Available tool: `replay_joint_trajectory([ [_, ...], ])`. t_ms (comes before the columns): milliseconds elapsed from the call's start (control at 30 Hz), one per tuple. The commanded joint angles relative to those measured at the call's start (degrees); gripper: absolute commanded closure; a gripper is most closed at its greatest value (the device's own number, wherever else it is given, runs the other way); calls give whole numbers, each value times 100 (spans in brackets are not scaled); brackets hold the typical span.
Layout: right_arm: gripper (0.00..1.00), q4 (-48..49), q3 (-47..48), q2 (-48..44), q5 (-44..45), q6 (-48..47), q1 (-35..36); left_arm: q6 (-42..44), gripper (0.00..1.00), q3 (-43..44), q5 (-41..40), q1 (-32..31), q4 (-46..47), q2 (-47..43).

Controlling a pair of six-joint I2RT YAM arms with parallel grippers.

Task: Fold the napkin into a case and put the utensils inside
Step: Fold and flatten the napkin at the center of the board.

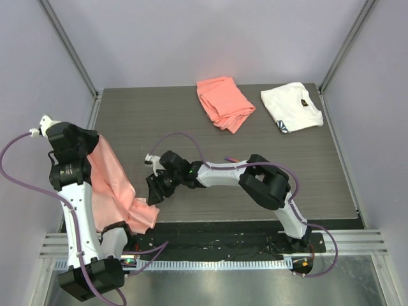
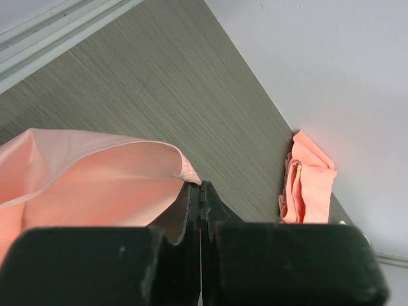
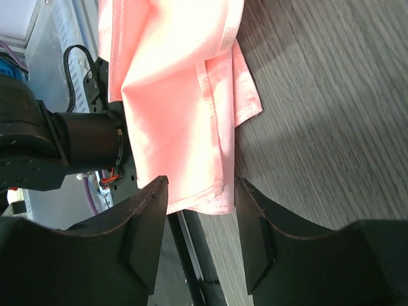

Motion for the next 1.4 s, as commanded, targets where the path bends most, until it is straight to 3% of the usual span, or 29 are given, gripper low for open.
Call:
replay_joint_trajectory([
  [0, 50, 106, 357, 151, -98, -53, 63, 17, 100, 16, 50, -28, 185, -171],
  [367, 60, 290, 85, 204, -186, 26, 133, 43, 100, 77, 41, -28, 106, -242],
  [1367, 57, -8, -144, 406, 208, -282, 239, 122, 100, 86, -12, -37, 88, -224],
])
